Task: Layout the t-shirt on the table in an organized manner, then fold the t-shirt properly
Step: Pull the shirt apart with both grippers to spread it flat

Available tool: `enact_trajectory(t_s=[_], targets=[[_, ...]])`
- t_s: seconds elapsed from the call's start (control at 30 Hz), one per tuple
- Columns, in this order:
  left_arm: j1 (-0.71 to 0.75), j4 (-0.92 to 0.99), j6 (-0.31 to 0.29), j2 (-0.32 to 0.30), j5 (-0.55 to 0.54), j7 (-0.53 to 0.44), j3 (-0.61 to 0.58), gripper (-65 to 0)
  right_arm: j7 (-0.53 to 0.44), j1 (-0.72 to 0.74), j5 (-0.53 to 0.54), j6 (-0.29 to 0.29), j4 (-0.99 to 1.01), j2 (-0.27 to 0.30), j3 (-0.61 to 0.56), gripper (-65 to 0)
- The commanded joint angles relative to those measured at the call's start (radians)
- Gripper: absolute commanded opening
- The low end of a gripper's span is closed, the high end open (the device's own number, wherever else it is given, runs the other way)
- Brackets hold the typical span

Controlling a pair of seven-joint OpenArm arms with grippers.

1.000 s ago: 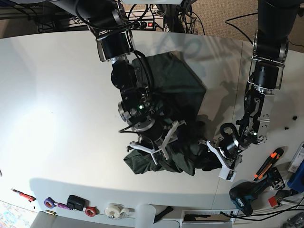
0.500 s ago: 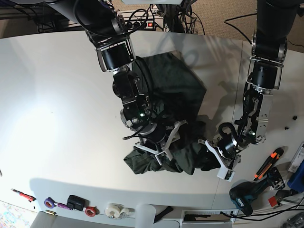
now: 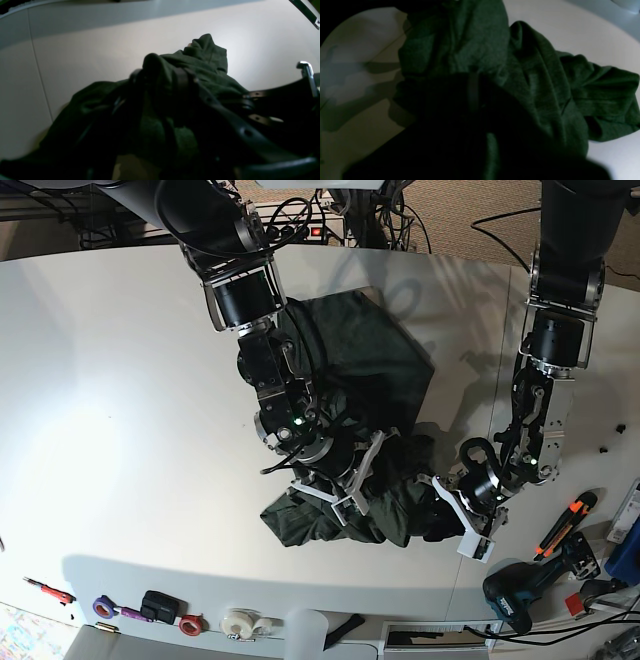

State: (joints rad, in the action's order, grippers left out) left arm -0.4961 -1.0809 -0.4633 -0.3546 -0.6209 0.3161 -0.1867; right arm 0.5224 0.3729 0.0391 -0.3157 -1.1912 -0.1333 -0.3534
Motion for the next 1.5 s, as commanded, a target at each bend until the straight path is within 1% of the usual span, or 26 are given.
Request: enact_trajectory(t_s=[0.0,0.1,0.2,0.23,0.37,0.5,0.6,0.7,0.8,0.9,0.97,1.07,1.13,1.27,1.33,1.47], targets=[[-0.033,-0.017,-0.007,-0.008,-0.013,-0.029,0.006,-45.0,-0.027,0.032,0.008,-0.005,-0.018,-0.009,0.001,-65.0],[-0.033,-0.017,-0.007,-0.008,-0.013,-0.028,0.006,-45.0,-0.038,0.035,-0.030,-0.005,-0.020,-0.009,0.001,-65.0],[-0.033,-0.017,-0.007,-0.009,-0.001,-0.028,0.006,-45.0,-0.039,0.038,-0.132,0.002,-0.058,-0.008,0.001,-65.0],[-0.033,-0.017,-0.007,-0.009,0.005,-0.028,0.006,-45.0,-0.036,0.037,-0.166,0.018,-0.083,-0.008,0.001,-65.0],[-0.033,-0.017,-0.007,-0.009,0.019,-0.028,0.006,-45.0,0.014,0.037,-0.247,0.124,-0.222,-0.008,0.001,-65.0],[-0.033,-0.017,-0.008,-0.009,0.019,-0.028,0.006,-45.0,0.076,0.037,-0.308,0.165,-0.361,-0.008,0.001,-65.0],[-0.032,-0.017,-0.008,-0.009,0.019,-0.025,0.006,-45.0,0.108,0.037,-0.383,0.200,-0.418,-0.008,0.002,-65.0],[-0.031,-0.017,-0.008,-0.012,0.019,-0.026,0.006,-45.0,0.121,0.037,-0.484,0.254,-0.426,-0.006,0.002,-65.0],[-0.021,-0.017,-0.008,-0.016,0.019,-0.027,0.006,-45.0,0.132,0.037,-0.571,0.290,-0.426,0.009,0.007,-65.0],[-0.002,-0.017,-0.035,-0.020,0.019,-0.029,0.006,-45.0,0.130,0.038,-0.627,0.321,-0.426,0.036,0.036,-65.0],[0.012,-0.017,-0.060,-0.020,0.019,-0.029,0.006,-45.0,0.123,0.039,-0.631,0.324,-0.426,0.056,0.078,-65.0],[0.025,-0.017,-0.061,-0.020,0.015,-0.042,0.006,-45.0,0.104,0.040,-0.615,0.324,-0.425,0.090,0.159,-65.0],[0.026,-0.017,-0.061,-0.019,0.016,-0.047,0.006,-45.0,0.093,0.040,-0.558,0.322,-0.425,0.116,0.217,-65.0],[0.026,-0.017,-0.061,-0.019,0.015,-0.048,0.006,-45.0,0.086,0.040,-0.461,0.298,-0.425,0.167,0.323,-65.0],[0.026,-0.017,-0.061,-0.019,0.016,-0.047,0.006,-45.0,0.083,0.040,-0.430,0.285,-0.425,0.198,0.364,-65.0],[0.026,-0.017,-0.061,-0.020,0.016,-0.047,0.006,-45.0,0.084,0.040,-0.387,0.282,-0.423,0.257,0.419,-65.0]])
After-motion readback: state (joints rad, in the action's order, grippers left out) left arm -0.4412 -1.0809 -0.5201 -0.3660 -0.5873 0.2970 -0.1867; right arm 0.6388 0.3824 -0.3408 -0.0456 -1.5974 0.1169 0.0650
